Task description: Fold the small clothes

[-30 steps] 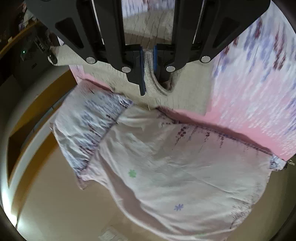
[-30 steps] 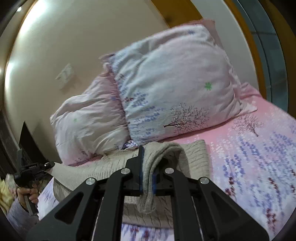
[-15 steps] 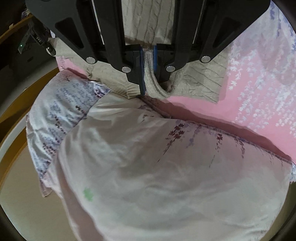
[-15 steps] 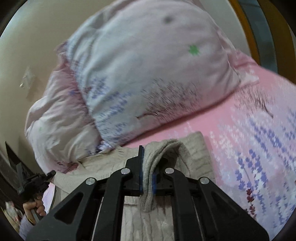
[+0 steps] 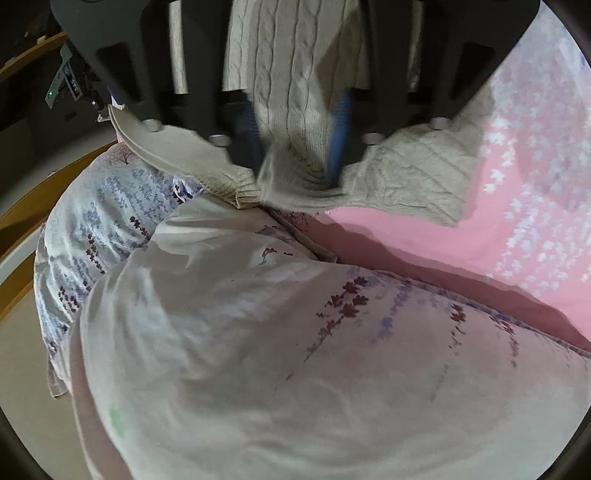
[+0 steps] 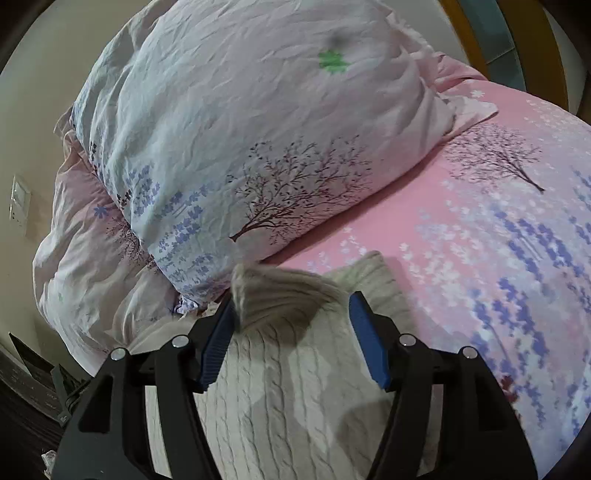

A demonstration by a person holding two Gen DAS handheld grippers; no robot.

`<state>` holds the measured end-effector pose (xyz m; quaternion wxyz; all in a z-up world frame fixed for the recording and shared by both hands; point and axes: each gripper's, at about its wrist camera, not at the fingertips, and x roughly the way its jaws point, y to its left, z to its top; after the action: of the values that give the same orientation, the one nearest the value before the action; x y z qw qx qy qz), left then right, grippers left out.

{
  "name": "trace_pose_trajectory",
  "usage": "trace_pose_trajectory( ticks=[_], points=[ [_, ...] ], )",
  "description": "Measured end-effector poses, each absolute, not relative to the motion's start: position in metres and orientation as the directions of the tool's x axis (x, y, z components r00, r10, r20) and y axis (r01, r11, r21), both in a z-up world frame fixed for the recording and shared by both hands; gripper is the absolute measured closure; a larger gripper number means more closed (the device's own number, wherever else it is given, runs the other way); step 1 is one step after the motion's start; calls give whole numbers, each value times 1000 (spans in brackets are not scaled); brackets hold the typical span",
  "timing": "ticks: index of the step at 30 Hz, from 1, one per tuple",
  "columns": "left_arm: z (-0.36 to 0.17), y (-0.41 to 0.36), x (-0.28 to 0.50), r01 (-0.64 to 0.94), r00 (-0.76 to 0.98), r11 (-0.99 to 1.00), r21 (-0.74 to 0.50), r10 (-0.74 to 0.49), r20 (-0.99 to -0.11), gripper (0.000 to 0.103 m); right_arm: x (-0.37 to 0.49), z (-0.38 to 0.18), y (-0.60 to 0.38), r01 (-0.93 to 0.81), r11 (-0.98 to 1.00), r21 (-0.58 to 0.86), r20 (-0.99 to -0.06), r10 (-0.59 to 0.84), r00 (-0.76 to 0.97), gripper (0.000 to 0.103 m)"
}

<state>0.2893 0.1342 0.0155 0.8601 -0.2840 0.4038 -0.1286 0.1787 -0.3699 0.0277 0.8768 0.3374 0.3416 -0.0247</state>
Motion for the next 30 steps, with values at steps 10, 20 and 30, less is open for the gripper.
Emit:
trace_pose_trajectory(
  ticks=[10, 20, 30],
  points=[
    [33, 168, 229, 69, 626, 858, -510, -435, -647, 45, 114, 47, -383, 247, 888, 388, -658, 79, 749, 48],
    [16, 168, 193, 97, 586, 886, -454, -419, -694, 49, 101, 27, -367, 197, 916, 350, -731, 136, 668, 64],
    [3, 163, 187, 96, 568, 895, -436, -409, -715, 94, 90, 30, -369, 196, 913, 357, -715, 132, 686, 91]
  ],
)
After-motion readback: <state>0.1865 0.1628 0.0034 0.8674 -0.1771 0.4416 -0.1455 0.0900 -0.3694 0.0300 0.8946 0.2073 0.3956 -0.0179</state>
